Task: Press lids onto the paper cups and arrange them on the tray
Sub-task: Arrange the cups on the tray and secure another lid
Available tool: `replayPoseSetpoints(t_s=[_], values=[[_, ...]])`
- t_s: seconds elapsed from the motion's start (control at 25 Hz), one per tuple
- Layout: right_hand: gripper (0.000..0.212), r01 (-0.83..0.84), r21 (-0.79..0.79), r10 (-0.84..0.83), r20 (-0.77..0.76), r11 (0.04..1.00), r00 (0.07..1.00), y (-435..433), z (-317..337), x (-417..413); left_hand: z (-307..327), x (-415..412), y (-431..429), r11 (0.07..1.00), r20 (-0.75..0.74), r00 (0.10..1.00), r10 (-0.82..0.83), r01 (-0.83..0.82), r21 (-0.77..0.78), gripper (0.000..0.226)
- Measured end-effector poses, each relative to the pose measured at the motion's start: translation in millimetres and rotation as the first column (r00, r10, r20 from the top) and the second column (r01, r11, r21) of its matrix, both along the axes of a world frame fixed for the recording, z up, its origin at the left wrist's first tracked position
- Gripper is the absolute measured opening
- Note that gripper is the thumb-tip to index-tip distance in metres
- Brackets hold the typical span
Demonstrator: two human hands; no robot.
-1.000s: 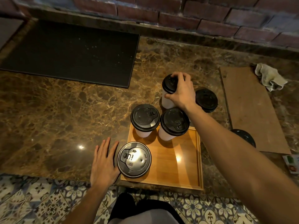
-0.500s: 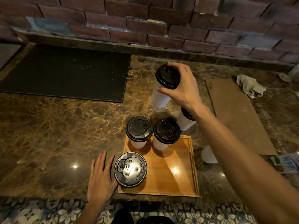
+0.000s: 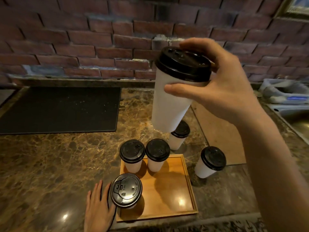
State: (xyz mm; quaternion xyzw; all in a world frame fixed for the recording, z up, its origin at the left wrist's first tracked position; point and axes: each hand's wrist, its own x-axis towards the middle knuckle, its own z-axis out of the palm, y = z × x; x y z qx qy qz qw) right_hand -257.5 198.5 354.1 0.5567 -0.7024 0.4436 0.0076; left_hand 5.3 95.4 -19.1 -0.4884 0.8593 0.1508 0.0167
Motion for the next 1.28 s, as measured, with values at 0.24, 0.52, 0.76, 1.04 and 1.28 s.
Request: replayPoseSetpoints(t_s=[0.24,0.52,0.76,1.04,1.28], values=[[0.074,-0.052,0.062,0.049,0.05,0.997,0.998,53.3,8.9,34.6,44.2,-8.9,-9.6,0.814,-0.505,0.692,0.516,-0.213,0.54,0.033],[0.077,-0.088,0.078,0.08,0.103,0.993,0.991,65.4,-0.7,56.5,212.3,-18.8,-15.5,0.814,-0.917,0.295,0.269,0.439,0.38,0.075],[0.08,-0.108,0.104,0.094,0.125,0.989,0.988,56.8,-6.8,68.2,272.5,-67.5,34.2,0.62,-0.958,0.285,-0.035,0.758,0.203,0.089],[0.082,-0.122,0.126,0.103,0.15,0.985,0.983,52.5,-9.4,73.7,250.5,-80.5,49.2,0.784,-0.976,0.208,-0.065,0.616,0.079,0.079],[0.08,0.024,0.253,-0.03,0.017,0.967,0.999,38.3,-2.7,87.1,248.2,-85.2,52.8,0.83,-0.984,0.175,0.014,0.547,0.109,0.082]])
